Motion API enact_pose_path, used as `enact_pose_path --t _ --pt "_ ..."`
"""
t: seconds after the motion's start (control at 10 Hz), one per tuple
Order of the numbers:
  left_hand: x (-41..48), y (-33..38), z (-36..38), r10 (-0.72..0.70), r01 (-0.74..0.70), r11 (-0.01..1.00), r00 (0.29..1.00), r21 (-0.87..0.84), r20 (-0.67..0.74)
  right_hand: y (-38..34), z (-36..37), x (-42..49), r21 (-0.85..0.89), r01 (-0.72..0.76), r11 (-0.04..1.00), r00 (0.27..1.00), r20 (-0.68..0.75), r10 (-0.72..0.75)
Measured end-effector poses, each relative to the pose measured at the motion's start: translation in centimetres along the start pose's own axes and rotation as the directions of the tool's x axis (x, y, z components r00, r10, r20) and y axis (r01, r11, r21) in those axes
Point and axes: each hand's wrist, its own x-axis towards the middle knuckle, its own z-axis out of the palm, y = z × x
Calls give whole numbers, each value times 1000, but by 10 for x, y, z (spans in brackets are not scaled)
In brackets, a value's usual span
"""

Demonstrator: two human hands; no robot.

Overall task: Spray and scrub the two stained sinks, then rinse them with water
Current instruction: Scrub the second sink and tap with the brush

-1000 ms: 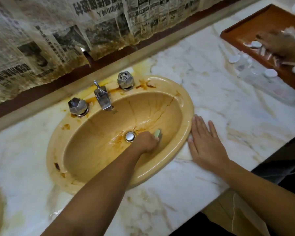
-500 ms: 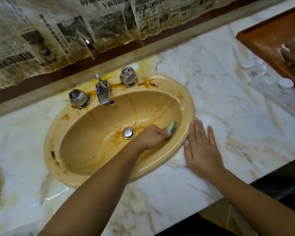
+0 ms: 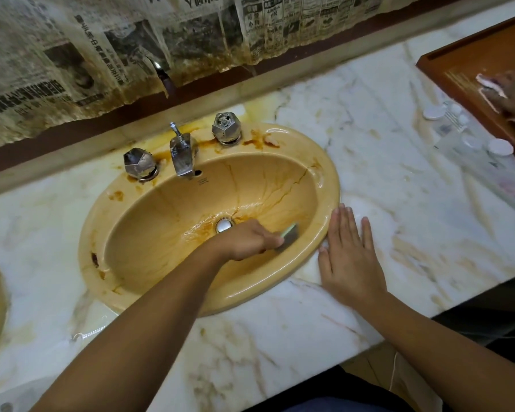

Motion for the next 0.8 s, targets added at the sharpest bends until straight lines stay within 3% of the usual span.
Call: enact_pose_path --t 0.1,0.2,0.3,0.4,0.5,0.6,0.7,0.8 --pt "-11 -43 -3 -172 177 921 984 346 -46 -1 0 0 -1 -2 1000 1000 1 2" --pt "-7 -28 6 -106 124 926 992 356 -70 -1 -1 0 -3 -3 1000 1000 -5 3" --pt "-11 6 7 33 -33 999 999 17 -3 -1 -1 0 2 -3 1000 1000 -4 3" --pt "-7 -11 10 -55 69 978 995 197 -80 -1 -2 0 0 6 1000 1000 -5 -6" --pt "8 -24 25 -206 312 828 942 467 -265 -1 -2 0 4 6 1000 1000 -3 -6" --pt "29 24 33 -114 178 955 958 235 -262 0 -1 0 8 14 1000 1000 -4 -14" --pt "21 51 29 -46 17 991 975 -131 -219 2 0 0 12 22 1000 1000 1 -22" --pt "8 2 28 -151 173 980 969 100 -193 2 0 0 8 22 1000 1000 4 -22"
